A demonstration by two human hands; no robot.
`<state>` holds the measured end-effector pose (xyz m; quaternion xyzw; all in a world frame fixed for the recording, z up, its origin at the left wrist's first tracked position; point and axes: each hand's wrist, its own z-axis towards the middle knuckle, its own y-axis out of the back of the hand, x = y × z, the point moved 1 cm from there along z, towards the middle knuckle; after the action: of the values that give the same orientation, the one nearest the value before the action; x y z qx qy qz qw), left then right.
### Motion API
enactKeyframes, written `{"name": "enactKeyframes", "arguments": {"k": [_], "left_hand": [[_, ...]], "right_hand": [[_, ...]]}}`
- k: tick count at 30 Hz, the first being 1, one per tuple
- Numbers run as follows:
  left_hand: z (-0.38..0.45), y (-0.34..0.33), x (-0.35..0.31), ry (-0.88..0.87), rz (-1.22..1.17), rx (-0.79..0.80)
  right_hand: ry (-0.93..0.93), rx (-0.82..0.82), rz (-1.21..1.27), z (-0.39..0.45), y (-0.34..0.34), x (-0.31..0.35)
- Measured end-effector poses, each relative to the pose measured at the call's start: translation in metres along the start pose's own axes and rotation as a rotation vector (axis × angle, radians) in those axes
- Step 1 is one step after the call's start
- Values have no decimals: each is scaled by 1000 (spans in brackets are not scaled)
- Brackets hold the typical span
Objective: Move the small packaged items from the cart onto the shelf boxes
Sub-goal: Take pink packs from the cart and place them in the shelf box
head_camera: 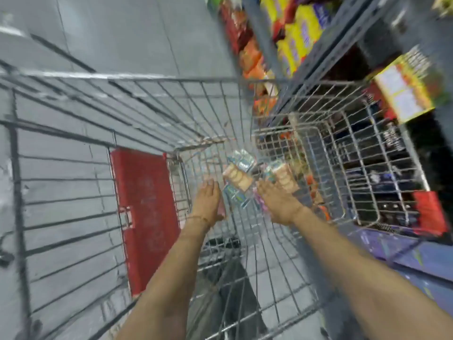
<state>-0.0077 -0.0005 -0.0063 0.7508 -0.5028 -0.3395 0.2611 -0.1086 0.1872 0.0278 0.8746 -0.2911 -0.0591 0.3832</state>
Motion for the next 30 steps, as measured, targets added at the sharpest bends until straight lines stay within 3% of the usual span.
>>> {"name": "enactKeyframes", "arguments": {"k": [5,10,13,17,22,30], "left_hand": [[24,-19,3,59,-91,41],[28,-30,2,73,-118,-109],[15,-11,-2,16,-81,-106],[-5,45,-33,-180,55,-147],[-40,124,-112,-451,159,-150],[-122,229,-299,-989,247,-332]], "right_hand": [[-87,-74,-197,17,-18,-8],[-96,-171,-220,21,-22,-10],[-93,-145,-200,8,0,-9],[-172,-205,6,-38,46,-15],[-272,-406,131,-131,86,-13],[-677,-780,331,-328,89,-38]]}}
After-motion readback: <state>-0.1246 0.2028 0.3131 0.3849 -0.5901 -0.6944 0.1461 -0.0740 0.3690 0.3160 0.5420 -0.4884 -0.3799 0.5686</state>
